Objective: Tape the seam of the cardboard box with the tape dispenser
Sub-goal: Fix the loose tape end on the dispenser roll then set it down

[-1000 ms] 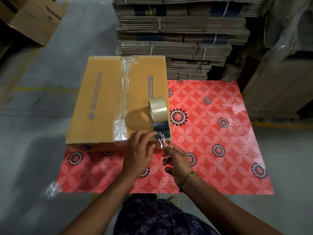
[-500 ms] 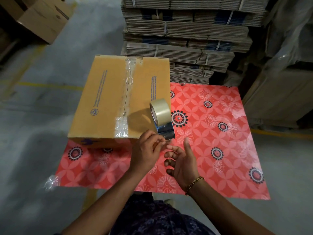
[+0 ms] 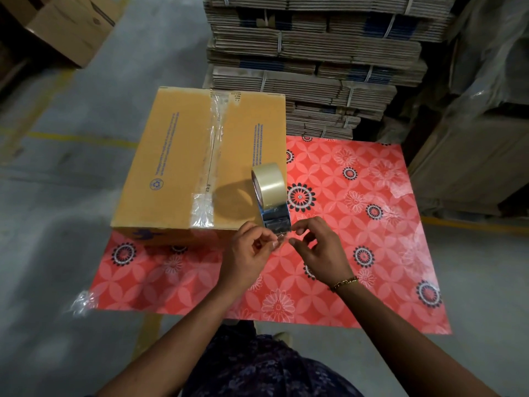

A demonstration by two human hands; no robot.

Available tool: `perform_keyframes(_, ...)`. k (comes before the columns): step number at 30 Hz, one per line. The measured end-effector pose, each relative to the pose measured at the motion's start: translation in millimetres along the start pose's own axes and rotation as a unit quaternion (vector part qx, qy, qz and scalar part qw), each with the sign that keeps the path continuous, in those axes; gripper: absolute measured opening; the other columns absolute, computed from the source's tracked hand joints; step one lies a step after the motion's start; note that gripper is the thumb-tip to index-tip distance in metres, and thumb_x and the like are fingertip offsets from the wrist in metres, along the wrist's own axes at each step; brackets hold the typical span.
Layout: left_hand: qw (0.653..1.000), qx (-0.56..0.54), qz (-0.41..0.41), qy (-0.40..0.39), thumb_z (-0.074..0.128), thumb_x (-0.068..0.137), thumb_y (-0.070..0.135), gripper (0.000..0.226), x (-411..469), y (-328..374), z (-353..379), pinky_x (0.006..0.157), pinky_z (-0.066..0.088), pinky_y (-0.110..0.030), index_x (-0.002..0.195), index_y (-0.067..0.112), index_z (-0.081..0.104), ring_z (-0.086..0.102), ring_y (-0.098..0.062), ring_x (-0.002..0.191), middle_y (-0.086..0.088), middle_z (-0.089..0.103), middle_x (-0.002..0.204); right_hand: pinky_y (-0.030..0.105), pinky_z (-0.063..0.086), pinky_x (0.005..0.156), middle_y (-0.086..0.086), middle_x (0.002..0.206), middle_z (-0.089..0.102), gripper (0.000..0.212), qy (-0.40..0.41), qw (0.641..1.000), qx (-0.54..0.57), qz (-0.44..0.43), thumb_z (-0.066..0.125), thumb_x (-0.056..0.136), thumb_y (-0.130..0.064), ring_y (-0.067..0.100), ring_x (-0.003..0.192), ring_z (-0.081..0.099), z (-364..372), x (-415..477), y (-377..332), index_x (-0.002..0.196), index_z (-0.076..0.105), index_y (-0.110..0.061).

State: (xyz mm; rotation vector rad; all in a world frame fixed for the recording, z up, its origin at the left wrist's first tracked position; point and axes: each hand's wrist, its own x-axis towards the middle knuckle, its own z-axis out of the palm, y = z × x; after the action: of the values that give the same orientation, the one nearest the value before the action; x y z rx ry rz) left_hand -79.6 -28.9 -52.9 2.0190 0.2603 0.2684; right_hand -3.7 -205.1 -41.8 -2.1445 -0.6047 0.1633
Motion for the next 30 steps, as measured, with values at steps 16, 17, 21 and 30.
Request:
perform_keyframes(16, 0.978, -0.147, -0.150, 0.000, 0.068, 0.093, 0.016, 0.037, -5.7, -1.0, 9.7, 0.054, 0.059, -0.038, 0.097, 0.052, 0.060, 0.070, -0.025, 0.092, -0.001, 0.069, 0.106, 0.025, 0.054, 0.070, -0.003, 0.090, 0.068, 0.012, -0.085, 0.996, 0.024, 0.023, 0.073, 0.087, -0.015, 0.011, 0.076, 0.063, -16.0, 15.9, -1.3, 0.084, 0.068, -0.025)
perform_keyframes(17, 0.976, -0.154, -0.155, -0.002, 0.067, 0.095, 0.013, 0.039, -6.6, 0.1, 10.6, 0.050, 0.057, -0.034, 0.092, 0.051, 0.060, 0.072, -0.024, 0.091, -0.003, 0.070, 0.108, 0.023, 0.053, 0.069, -0.003, 0.090, 0.068, 0.010, -0.092, 0.995, 0.023, 0.027, 0.073, 0.087, -0.015, 0.010, 0.076, 0.063, -16.8, 16.8, -2.1, 0.084, 0.069, -0.024)
perform_keyframes(21, 0.973, -0.163, -0.163, 0.005, 0.072, 0.093, 0.020, 0.020, -9.1, 2.6, 13.4, 0.046, 0.054, -0.033, 0.090, 0.038, 0.064, 0.072, -0.023, 0.088, -0.009, 0.071, 0.104, 0.013, 0.047, 0.064, -0.008, 0.088, 0.068, 0.004, -0.109, 0.993, 0.015, 0.043, 0.073, 0.086, -0.017, 0.008, 0.075, 0.063, -18.9, 21.4, -1.9, 0.085, 0.070, -0.020)
perform_keyframes(30, 0.951, -0.214, -0.221, 0.037, 0.072, 0.094, 0.021, 0.010, -5.6, 7.7, 15.1, 0.047, 0.053, -0.031, 0.091, 0.012, 0.068, 0.075, -0.012, 0.075, -0.007, 0.077, 0.090, 0.019, 0.047, 0.057, -0.005, 0.080, 0.073, 0.003, -0.179, 0.977, 0.057, 0.102, 0.075, 0.085, -0.018, 0.009, 0.064, 0.064, -27.2, 38.7, -3.2, 0.084, 0.074, -0.015)
